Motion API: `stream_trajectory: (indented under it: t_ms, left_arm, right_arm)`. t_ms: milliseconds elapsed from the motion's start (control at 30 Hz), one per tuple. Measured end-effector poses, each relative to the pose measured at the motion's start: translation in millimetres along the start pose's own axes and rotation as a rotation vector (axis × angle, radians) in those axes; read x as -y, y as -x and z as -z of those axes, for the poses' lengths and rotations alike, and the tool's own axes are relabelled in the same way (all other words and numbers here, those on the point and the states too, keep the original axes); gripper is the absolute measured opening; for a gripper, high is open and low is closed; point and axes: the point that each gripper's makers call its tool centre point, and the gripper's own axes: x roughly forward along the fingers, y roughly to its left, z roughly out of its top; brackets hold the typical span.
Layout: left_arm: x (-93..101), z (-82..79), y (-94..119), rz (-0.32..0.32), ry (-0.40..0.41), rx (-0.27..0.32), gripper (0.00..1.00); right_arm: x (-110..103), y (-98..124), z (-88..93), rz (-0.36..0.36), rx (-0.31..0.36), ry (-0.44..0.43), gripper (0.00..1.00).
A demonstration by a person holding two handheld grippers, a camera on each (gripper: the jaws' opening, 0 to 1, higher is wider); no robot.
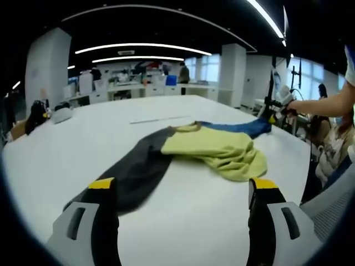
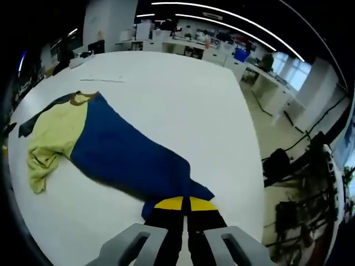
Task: Fold the garment on the visible template until the final outline fits inside the template.
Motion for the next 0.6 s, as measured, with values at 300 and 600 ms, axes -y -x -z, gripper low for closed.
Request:
stream_trajectory:
  t_ms: [300, 600]
  left_arm:
    - [2.0, 0.1, 1, 0.005, 0.001, 0.000, 0.96]
    - [4.9, -2.0, 2, 0.015, 0.000, 0.001, 0.97]
  right_arm:
    - [7, -23, 4.2, 0.008, -0.030, 0.025, 0.00]
    - [-9, -8, -9.3, -0.039, 0.065, -0.111, 0.14]
